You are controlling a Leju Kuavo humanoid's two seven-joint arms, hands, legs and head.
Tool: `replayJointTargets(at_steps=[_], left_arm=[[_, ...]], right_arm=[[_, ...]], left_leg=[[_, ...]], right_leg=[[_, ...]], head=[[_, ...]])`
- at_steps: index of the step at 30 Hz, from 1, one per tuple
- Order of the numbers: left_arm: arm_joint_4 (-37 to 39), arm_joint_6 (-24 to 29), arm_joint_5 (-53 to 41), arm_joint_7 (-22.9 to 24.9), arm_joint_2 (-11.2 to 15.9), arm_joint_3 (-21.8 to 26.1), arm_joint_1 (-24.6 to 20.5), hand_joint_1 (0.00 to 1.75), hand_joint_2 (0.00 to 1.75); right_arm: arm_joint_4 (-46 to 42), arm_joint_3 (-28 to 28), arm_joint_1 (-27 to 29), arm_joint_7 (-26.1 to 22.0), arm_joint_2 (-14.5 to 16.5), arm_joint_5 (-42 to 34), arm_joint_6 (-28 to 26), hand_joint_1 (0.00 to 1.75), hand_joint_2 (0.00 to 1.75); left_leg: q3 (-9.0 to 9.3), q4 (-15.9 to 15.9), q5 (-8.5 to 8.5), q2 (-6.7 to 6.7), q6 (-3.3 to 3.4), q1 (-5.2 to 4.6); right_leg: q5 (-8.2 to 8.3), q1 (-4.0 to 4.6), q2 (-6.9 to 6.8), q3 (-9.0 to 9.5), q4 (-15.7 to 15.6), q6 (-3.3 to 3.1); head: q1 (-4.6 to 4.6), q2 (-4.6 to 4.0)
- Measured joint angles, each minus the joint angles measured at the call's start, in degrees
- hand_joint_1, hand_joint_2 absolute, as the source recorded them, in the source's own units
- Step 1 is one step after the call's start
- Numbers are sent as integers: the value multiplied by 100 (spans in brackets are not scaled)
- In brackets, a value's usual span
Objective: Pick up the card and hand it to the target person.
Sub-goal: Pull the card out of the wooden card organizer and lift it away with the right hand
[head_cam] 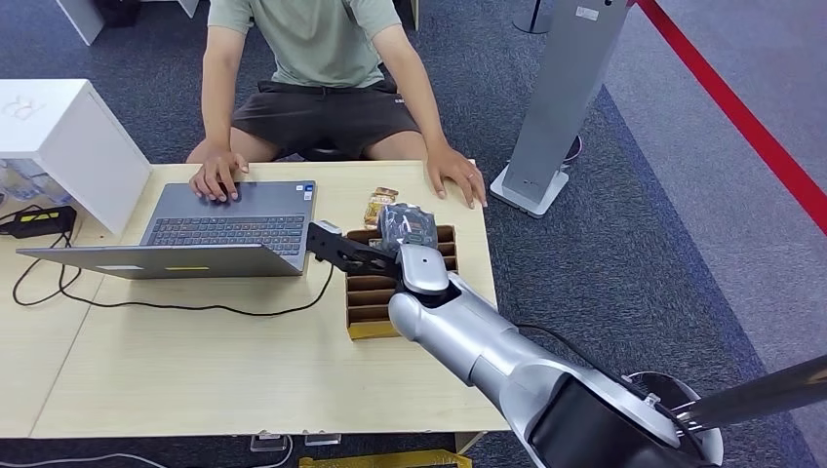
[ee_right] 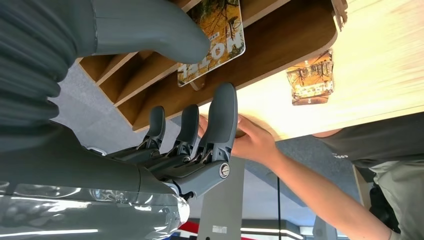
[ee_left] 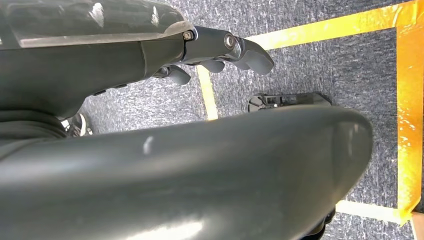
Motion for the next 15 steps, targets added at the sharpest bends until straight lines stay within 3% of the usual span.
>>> replayJointTargets(at_steps=[6, 15], left_arm=[[0, 0, 9, 0, 0, 1, 0, 0, 0], [0, 9, 86, -8, 0, 1, 21, 0, 0]], right_arm=[[-3, 0, -2, -4, -12, -3, -3, 103, 175], [-342, -24, 55, 8, -151, -108, -79, 99, 175]], left_leg=[[0, 0, 0, 0, 0, 0], [0, 0, 0, 0, 0, 0]], right_leg=[[0, 0, 0, 0, 0, 0], [0, 0, 0, -1, 0, 0]], head=[[2, 0], [3, 0]])
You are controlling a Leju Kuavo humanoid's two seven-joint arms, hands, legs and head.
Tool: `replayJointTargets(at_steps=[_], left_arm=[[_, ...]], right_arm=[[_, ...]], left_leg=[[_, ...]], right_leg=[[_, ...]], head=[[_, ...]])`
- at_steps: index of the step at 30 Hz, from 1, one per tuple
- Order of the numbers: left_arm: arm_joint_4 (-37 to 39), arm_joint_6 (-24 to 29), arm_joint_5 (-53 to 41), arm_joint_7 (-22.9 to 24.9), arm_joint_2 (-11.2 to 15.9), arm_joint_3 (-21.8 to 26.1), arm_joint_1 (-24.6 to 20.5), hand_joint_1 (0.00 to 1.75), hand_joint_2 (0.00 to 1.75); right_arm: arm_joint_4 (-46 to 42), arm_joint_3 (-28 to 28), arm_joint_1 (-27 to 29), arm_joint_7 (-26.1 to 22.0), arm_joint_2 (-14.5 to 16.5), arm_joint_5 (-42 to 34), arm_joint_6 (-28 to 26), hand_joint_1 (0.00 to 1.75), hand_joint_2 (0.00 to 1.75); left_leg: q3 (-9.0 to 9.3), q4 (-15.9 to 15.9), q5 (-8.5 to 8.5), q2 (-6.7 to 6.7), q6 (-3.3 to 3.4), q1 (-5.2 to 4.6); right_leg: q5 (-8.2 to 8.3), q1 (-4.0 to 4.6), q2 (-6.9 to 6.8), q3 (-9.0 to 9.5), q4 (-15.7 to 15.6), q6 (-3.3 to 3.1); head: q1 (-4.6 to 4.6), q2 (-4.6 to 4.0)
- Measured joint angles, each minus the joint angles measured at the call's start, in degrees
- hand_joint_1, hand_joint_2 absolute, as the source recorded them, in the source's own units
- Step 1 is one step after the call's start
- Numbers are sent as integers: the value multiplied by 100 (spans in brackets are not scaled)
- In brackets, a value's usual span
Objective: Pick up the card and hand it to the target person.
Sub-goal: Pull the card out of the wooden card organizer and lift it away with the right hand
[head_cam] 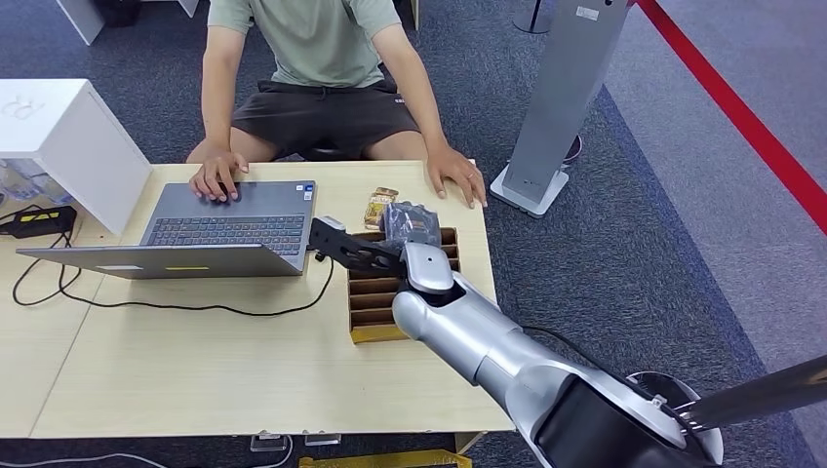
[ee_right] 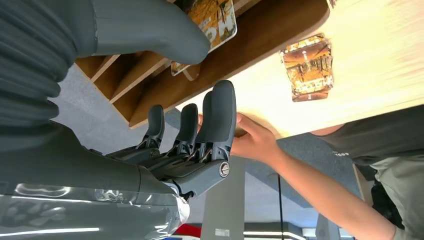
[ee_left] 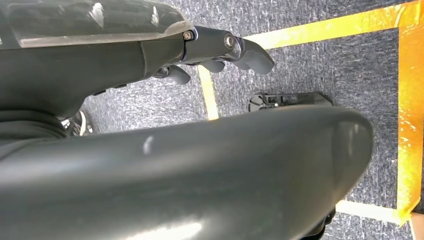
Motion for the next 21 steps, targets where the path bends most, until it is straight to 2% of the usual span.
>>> replayJointTargets(at_steps=[14, 21], left_arm=[[0, 12, 93, -57, 0, 2, 61, 0, 0], [0, 18, 111, -66, 0, 1, 74, 0, 0]], right_arm=[[-1381, -48, 316, 145, -391, -15, 21, 91, 175], [-1693, -52, 533, 169, -489, -83, 65, 84, 175]], left_leg=[[0, 0, 0, 0, 0, 0], [-1, 0, 0, 0, 0, 0]], right_leg=[[0, 0, 1, 0, 0, 0], [0, 0, 1, 0, 0, 0]], head=[[-5, 0], [1, 0]])
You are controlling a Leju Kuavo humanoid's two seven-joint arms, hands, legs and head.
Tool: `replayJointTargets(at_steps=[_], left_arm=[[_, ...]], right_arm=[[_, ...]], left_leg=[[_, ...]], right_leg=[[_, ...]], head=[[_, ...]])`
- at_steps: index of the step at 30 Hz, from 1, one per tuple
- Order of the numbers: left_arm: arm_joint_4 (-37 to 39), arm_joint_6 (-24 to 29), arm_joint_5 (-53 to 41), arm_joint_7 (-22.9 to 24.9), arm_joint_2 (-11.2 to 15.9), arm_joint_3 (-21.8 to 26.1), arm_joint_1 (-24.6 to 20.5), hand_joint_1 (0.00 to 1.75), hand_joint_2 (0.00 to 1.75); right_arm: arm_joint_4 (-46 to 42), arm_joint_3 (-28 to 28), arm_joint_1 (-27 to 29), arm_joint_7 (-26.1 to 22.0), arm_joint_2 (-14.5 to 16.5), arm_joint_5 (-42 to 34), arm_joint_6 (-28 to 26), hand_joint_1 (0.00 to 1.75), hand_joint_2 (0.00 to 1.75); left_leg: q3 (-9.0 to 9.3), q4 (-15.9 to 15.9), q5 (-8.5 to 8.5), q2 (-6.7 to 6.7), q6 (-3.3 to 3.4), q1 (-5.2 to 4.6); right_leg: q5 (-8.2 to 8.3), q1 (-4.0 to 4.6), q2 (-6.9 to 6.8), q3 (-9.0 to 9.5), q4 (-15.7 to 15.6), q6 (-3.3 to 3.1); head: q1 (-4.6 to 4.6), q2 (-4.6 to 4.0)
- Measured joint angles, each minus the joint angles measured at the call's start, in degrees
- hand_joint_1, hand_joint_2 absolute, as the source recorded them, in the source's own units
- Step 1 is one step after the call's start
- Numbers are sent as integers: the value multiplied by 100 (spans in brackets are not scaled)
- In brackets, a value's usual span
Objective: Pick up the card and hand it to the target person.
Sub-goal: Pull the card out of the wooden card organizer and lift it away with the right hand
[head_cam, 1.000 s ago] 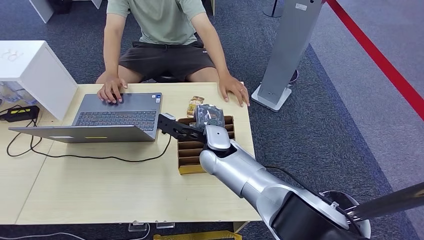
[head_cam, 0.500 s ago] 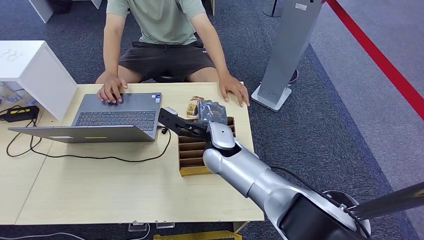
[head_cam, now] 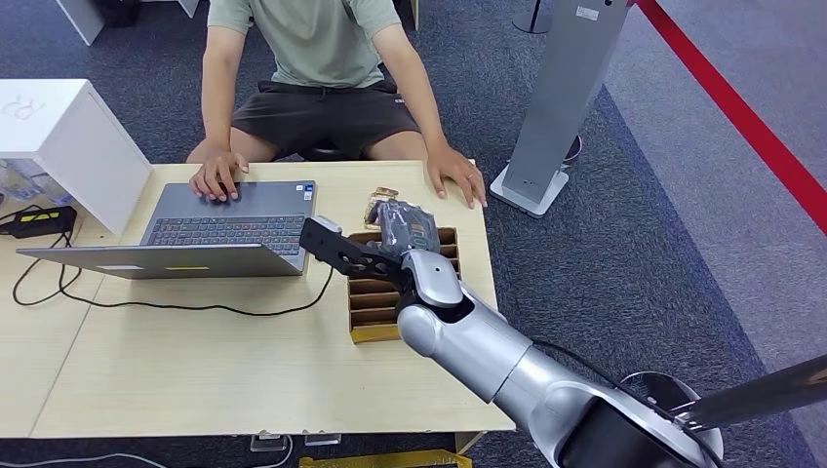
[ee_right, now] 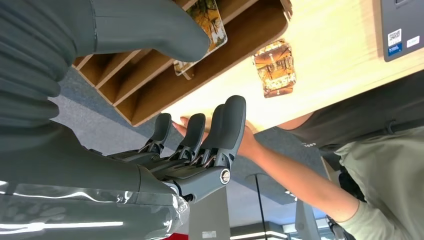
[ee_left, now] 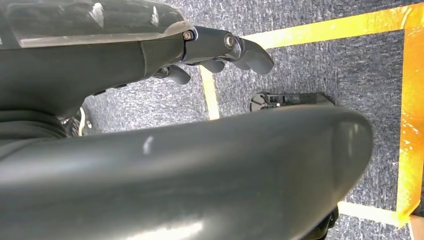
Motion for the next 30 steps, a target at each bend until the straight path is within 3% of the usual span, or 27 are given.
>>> replayJointTargets(at_steps=[30], left_arm=[[0, 0, 83, 13, 0, -1, 1, 0, 0]], right_arm=[[485, -3, 80, -206, 7, -203, 0, 82, 175]], left_leg=[[-2, 0, 0, 0, 0, 0]], right_leg=[[0, 0, 0, 0, 0, 0]], head=[[-3, 0]])
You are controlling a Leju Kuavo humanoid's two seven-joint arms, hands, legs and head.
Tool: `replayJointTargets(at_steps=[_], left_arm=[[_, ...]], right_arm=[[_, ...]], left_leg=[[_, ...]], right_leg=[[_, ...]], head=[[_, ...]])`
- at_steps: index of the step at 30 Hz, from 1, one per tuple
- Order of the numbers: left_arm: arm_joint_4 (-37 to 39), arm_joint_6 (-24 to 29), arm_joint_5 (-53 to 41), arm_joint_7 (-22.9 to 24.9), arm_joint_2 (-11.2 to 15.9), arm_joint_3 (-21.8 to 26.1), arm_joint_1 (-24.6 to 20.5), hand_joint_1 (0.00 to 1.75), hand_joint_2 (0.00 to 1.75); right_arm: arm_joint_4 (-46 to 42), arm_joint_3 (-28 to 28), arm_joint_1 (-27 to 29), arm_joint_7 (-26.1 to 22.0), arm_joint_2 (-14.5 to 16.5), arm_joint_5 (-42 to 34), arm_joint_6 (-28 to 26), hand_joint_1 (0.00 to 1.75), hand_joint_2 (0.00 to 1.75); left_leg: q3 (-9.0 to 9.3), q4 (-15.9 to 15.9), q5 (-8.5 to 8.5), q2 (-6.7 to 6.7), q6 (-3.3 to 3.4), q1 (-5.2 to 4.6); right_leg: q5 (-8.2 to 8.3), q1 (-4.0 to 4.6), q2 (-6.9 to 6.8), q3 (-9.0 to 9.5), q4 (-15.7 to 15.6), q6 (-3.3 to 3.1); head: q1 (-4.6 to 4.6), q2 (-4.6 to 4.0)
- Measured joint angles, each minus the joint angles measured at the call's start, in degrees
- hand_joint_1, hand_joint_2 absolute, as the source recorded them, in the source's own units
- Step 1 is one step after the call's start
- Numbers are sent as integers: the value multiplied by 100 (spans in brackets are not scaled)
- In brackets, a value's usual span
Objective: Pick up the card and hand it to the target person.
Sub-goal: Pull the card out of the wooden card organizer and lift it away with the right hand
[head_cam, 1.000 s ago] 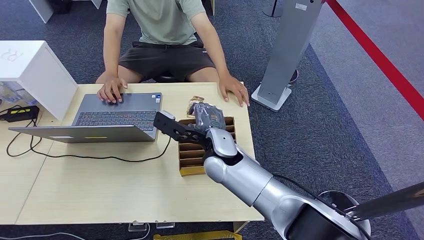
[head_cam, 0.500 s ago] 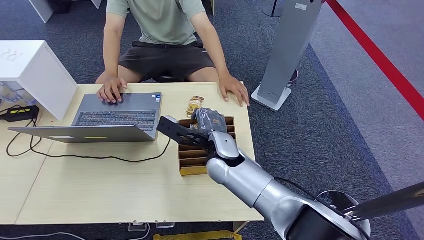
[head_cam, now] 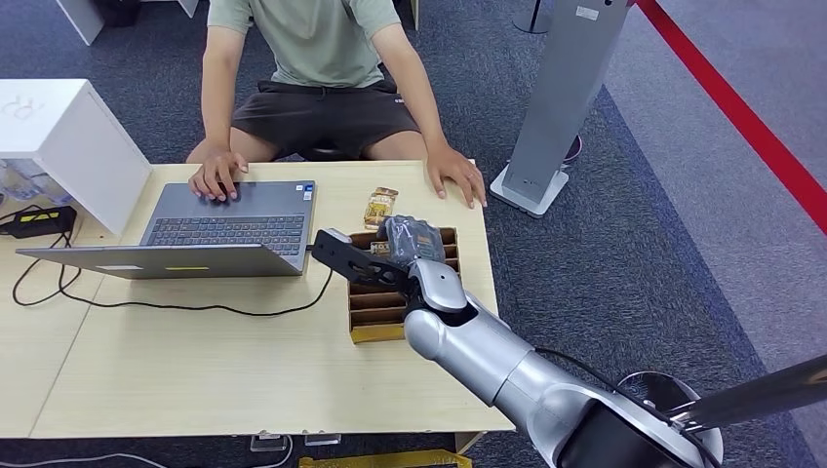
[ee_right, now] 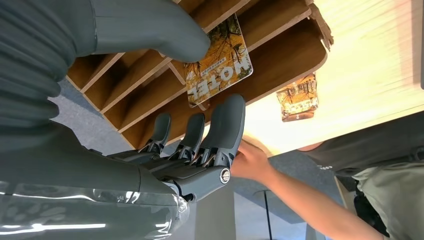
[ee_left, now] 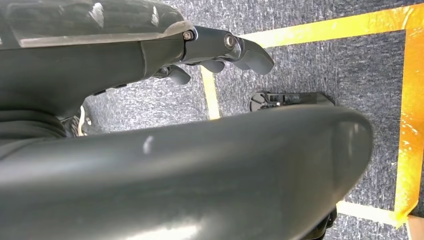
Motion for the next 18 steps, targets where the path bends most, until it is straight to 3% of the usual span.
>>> replayJointTargets(at_steps=[18], left_arm=[[0, 0, 0, 0, 0, 0, 0, 0, 0]], right_arm=[[23, -9, 52, 31, -27, -15, 67, 71, 175]], left_leg=[[1, 0, 0, 0, 0, 0]], right_leg=[[0, 0, 0, 0, 0, 0]], head=[[0, 0]])
